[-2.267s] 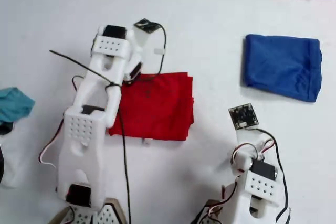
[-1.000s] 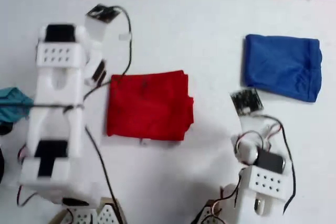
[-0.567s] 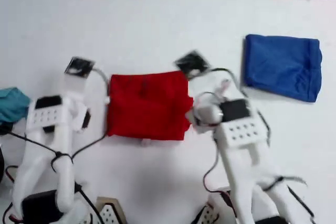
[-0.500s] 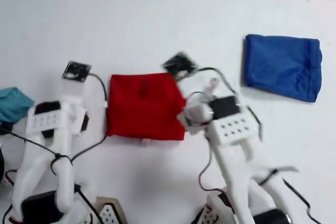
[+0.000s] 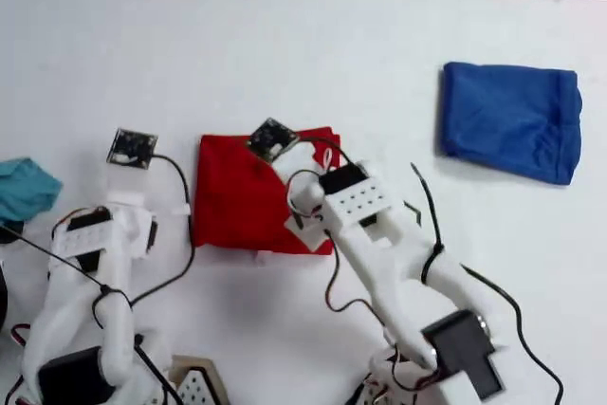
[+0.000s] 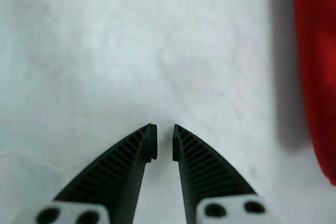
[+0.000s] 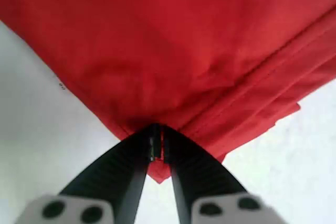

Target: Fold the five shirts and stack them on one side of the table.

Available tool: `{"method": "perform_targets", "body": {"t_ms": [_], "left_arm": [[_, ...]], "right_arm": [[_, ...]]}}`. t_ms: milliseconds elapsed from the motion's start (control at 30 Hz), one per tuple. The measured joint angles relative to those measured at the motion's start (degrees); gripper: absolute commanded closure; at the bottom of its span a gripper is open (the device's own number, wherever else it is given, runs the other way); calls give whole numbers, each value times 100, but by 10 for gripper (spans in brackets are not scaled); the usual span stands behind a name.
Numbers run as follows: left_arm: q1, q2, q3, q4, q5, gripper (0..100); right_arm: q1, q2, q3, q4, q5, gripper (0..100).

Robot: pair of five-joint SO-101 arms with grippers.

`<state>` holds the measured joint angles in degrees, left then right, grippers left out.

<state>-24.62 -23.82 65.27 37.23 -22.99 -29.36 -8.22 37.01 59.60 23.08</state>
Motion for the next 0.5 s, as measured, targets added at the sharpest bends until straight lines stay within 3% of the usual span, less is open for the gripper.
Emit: {"method": "perform_targets", "body": {"t_ms": [267, 500], "left_arm": [[0, 0, 18, 0, 0, 924], [-9, 0, 18, 0, 0, 924]], "right_arm": [[1319, 440, -299, -70, 246, 978], [1292, 316, -1002, 721, 325, 966]]}}
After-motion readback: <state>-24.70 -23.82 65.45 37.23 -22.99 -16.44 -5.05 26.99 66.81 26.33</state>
